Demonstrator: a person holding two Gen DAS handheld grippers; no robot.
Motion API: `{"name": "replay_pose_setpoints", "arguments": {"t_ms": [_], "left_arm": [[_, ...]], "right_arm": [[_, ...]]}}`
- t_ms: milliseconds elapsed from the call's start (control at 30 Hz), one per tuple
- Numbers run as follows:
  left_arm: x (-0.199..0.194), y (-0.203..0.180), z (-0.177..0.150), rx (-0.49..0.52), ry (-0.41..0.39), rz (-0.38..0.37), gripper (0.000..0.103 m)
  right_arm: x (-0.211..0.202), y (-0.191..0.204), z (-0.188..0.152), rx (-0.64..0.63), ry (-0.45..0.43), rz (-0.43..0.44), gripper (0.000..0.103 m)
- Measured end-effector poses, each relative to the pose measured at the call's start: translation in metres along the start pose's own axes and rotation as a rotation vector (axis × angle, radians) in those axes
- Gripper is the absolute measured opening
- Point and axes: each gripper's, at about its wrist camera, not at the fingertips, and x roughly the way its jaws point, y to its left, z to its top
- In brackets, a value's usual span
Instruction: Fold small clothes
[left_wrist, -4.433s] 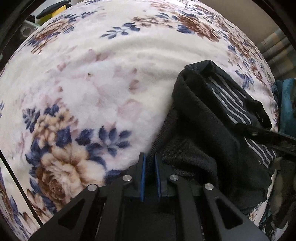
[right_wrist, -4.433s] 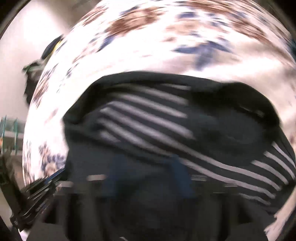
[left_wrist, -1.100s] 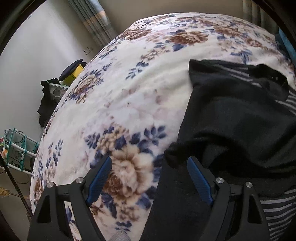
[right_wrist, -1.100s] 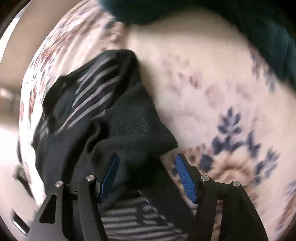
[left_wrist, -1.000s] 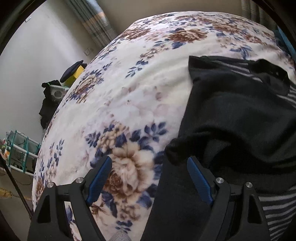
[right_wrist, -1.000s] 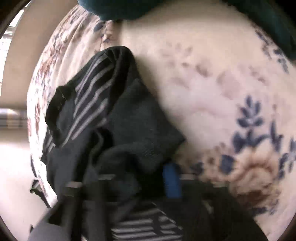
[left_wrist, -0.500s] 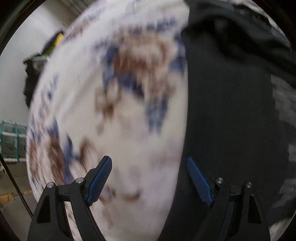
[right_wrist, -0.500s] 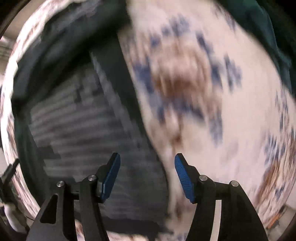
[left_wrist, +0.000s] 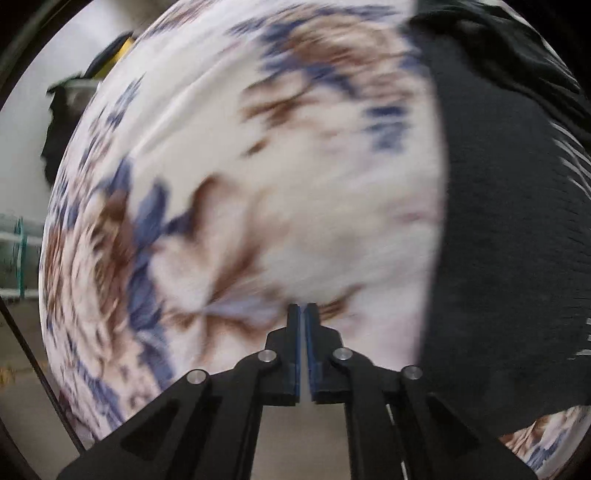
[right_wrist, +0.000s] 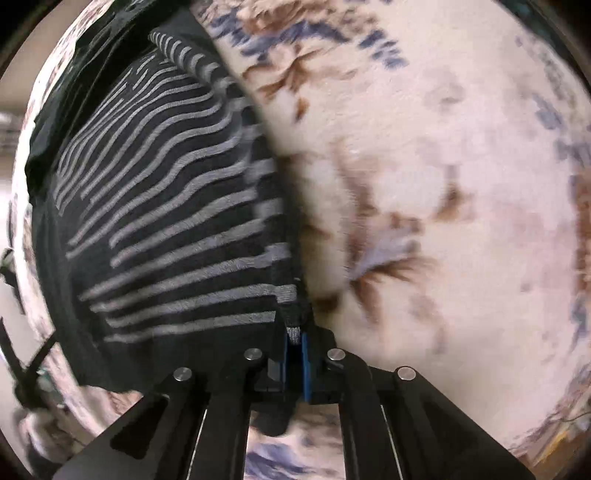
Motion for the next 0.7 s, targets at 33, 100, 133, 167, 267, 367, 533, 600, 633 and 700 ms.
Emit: {"name": "replay_pose_setpoints", "arguments": {"t_ms": [33, 100, 133, 167, 267, 367, 533, 600, 633, 700], "left_arm": [[-0.003, 0.005, -0.001, -0.022, 0.025, 0.011, 0.005], [-0.015, 0.006, -0.002, -0.04, 0.045, 0.006, 0.005], [-0.024, 0.004, -0.003, -0.04, 0.031, 0.003, 0.005], [-0.036, -0.001, -0.004, -0.032, 0.016, 0.01, 0.009], [-0.071, -0.022, -0.002, 0.024, -0.042, 0.059, 0.068], [-0.106, -0.039, 0.001, 0.052, -0.137, 0.031, 0.093], [-0.155, -0.064, 0.019, 0.157, -0.295, -0.009, 0.093], [-0.175, -0.078, 0.019, 0.202, -0.332, 0.024, 0.093], [-0.183, -0.084, 0.017, 0.209, -0.351, 0.032, 0.093], [-0.198, -0.091, 0.014, 0.217, -0.384, 0.046, 0.093]], "right_arm": [[0.004, -0.002, -0.002, 0.005, 0.027, -0.005, 0.006], [0.002, 0.004, 0.0, -0.059, 0.067, -0.062, 0.017], [-0.003, 0.014, -0.002, -0.1, 0.069, -0.114, 0.025], [-0.014, 0.031, -0.007, -0.155, 0.048, -0.18, 0.049], [-0.045, 0.065, -0.02, -0.204, -0.065, -0.254, 0.094], [-0.067, 0.1, -0.028, -0.209, -0.135, -0.296, 0.094], [-0.115, 0.143, -0.015, -0.17, -0.194, -0.281, 0.094], [-0.142, 0.148, -0.005, -0.159, -0.215, -0.256, 0.095], [-0.154, 0.153, -0.003, -0.16, -0.22, -0.241, 0.095], [-0.178, 0.165, 0.002, -0.177, -0.232, -0.224, 0.095]]}}
